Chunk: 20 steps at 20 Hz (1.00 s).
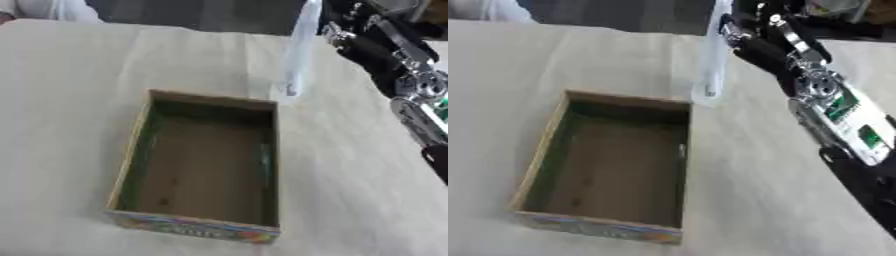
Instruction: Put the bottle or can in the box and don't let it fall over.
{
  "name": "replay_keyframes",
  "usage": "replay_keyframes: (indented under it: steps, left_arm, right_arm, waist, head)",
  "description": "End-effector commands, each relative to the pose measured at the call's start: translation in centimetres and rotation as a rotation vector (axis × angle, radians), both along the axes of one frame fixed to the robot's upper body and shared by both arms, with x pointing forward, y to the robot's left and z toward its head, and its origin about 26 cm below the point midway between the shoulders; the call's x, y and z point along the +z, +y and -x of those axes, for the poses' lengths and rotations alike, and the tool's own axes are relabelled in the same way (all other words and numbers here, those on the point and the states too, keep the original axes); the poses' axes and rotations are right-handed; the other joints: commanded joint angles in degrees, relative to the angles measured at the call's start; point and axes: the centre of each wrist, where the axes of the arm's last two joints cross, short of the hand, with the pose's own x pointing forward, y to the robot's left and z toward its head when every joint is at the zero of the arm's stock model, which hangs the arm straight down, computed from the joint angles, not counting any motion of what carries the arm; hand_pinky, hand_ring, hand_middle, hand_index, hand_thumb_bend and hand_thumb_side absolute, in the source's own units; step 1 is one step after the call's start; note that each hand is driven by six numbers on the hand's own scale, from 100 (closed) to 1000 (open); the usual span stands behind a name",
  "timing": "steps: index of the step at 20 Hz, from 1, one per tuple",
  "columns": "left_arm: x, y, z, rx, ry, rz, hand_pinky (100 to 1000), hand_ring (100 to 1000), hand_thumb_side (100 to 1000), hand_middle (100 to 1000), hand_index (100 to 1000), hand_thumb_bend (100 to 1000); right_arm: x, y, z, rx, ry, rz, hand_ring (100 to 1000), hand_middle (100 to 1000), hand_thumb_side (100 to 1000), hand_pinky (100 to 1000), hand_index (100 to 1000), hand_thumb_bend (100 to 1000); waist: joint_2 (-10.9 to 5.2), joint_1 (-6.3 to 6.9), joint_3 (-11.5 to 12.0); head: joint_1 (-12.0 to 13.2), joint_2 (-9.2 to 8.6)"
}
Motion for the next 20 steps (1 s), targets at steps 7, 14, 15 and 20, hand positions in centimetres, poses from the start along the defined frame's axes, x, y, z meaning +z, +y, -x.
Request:
replay_keyframes:
  steps: [7,14,15,20]
  left_arm:
    - [0.90,0.09,0.16,-0.005,-0.029,-0.025,1000,785,446,828,742,652]
    - [1.03,-0.14,0.00,-0.017,-0.037,-0.025,1000,779,449,828,742,650]
    - [1.06,-0.16,-0.02,-0.019,-0.038,-0.026,1000,777,449,828,742,650]
    - [1.10,-0.24,-0.07,-0.024,-0.040,-0.027,1000,771,450,828,742,650]
  right_arm:
    - [0.97,-0.68,-0.26,-0.010,-0.019,0.018,1000,1000,470,1000,1000,100]
    - [1.38,-0.94,-0.33,-0.028,-0.034,0.029,1000,1000,470,1000,1000,100]
    - [1.44,-0.99,-0.33,-0.030,-0.036,0.030,1000,1000,470,1000,1000,100]
    - [1.85,-1.12,-0.19,-0.037,-0.051,0.030,1000,1000,470,1000,1000,100]
  waist:
    - [-0.34,0.24,0.56]
    - [0.85,0.06,1.69]
    - [0.95,0.05,1.80]
    - [1.38,-0.11,2.39]
  head:
    - [-0.98,-1.48]
    - [-2.71,-5.20]
    - [-2.79,-5.43]
    - [-3.39,-6.02]
